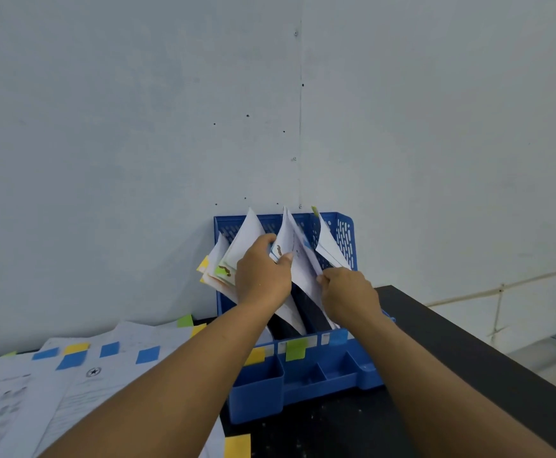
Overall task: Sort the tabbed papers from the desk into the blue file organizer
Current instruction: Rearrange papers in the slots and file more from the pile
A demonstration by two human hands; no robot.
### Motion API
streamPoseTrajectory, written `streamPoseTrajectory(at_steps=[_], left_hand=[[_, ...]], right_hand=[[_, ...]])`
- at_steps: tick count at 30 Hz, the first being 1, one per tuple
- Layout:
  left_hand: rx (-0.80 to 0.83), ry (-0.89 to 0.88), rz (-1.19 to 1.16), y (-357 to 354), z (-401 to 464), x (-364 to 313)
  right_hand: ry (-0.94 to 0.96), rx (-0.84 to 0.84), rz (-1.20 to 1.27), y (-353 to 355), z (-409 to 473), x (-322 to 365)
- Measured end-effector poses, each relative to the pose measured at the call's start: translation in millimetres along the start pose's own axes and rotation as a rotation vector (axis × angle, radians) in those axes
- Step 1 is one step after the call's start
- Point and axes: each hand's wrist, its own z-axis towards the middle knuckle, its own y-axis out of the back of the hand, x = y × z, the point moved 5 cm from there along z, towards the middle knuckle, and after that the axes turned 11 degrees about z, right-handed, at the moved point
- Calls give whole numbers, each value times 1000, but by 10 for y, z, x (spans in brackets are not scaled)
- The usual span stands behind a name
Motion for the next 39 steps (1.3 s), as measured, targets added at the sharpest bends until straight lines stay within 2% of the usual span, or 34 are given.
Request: streamPoseTrajectory(at_steps=[4,8,14,18,22,25,31,35,39], left_hand=[[11,2,-12,27,2,53],[66,-7,-65,132,-72,106],[35,-12,50,556,-455,500],[9,36,141,898,-826,1045],[12,152,300,1288,-1128,1640],[17,233,416,1594,-1308,1992],[40,385,584,2039,-1599,2459],[100,460,762,2146,-1802,2647],[70,470,690,2181,-1927,2748]], right_hand=[[-23,32,72,-62,-3,-35],[-6,-129,190,-36,-113,-29],[154,-322,272,-100,-471,199],[279,-331,395,-356,-806,567],[372,-231,497,-702,-1134,963],[333,-63,540,-1052,-1306,1181],[313,259,435,-1671,-1523,1554],[325,360,340,-1938,-1634,1693],[314,358,301,-2098,-1707,1691]])
